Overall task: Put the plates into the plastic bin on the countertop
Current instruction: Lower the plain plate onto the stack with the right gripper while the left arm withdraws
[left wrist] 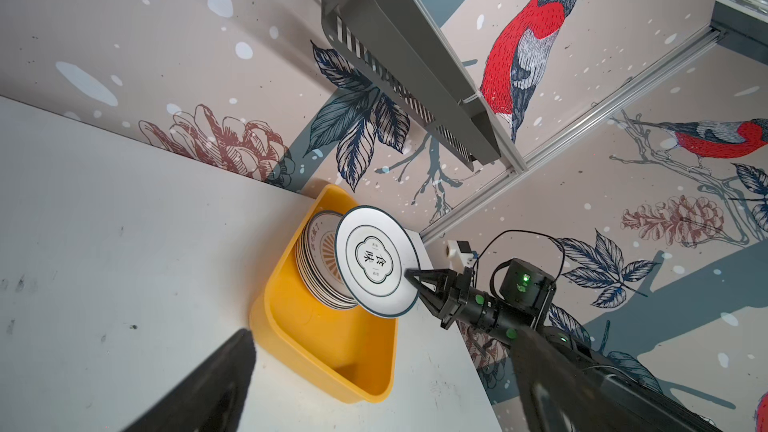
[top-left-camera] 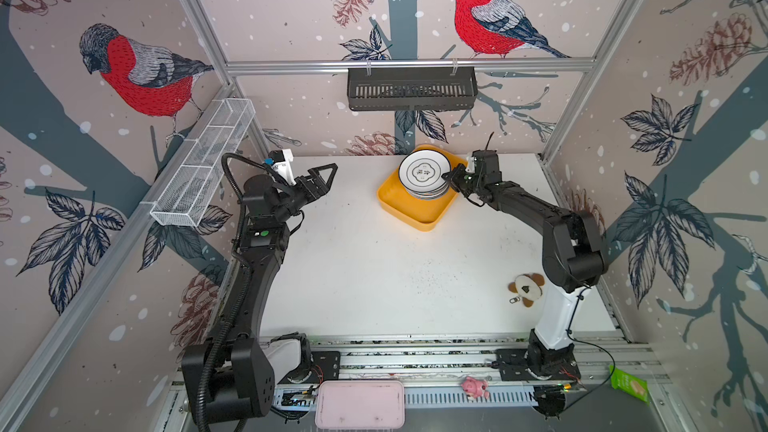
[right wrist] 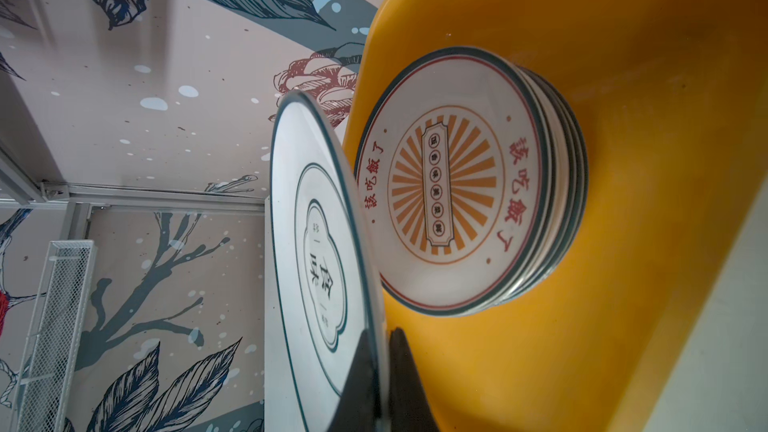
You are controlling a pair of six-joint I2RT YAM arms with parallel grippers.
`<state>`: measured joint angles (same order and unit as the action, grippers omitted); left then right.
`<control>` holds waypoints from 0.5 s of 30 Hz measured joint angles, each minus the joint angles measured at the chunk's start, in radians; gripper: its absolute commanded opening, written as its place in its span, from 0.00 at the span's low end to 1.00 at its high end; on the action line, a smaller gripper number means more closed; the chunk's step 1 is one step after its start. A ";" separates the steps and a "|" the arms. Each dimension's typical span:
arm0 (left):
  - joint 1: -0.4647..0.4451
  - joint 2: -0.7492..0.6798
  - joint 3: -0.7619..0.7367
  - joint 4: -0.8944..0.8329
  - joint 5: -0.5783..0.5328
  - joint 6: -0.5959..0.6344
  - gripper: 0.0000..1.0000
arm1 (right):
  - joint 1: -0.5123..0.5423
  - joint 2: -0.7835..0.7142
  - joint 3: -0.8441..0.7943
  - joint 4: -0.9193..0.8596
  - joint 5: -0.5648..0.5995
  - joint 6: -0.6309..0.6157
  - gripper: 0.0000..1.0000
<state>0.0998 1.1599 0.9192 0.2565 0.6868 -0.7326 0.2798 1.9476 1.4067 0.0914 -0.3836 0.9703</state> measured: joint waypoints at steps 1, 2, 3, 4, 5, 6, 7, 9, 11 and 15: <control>0.000 0.002 0.006 0.002 -0.010 0.000 0.96 | -0.005 0.019 0.019 -0.001 0.000 0.002 0.02; 0.000 0.006 0.012 0.008 -0.010 0.002 0.96 | -0.006 0.037 0.039 -0.001 -0.001 0.003 0.02; 0.000 0.010 0.018 0.016 -0.011 0.006 0.96 | -0.011 0.054 0.058 -0.001 0.000 0.002 0.02; 0.000 0.016 0.023 0.021 -0.016 0.006 0.96 | -0.013 0.071 0.079 -0.005 0.000 0.002 0.02; 0.000 0.025 0.027 0.025 -0.021 0.007 0.96 | -0.015 0.088 0.100 -0.011 0.002 0.002 0.02; 0.000 0.032 0.030 0.027 -0.029 0.007 0.96 | -0.015 0.100 0.116 -0.014 0.003 0.002 0.02; 0.000 0.043 0.033 0.031 -0.033 0.007 0.96 | -0.014 0.112 0.130 -0.020 0.003 0.001 0.02; 0.000 0.061 0.037 0.031 -0.035 0.006 0.96 | -0.014 0.129 0.148 -0.032 0.003 -0.002 0.02; 0.000 0.080 0.043 0.033 -0.036 0.006 0.96 | -0.014 0.143 0.153 -0.042 0.003 -0.002 0.02; 0.000 0.113 0.052 0.060 -0.035 -0.001 0.96 | -0.018 0.159 0.153 -0.055 0.004 -0.001 0.02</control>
<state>0.0998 1.2732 0.9710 0.3168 0.6514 -0.7334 0.2619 2.1063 1.5600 0.0360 -0.3794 0.9691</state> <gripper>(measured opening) 0.963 0.078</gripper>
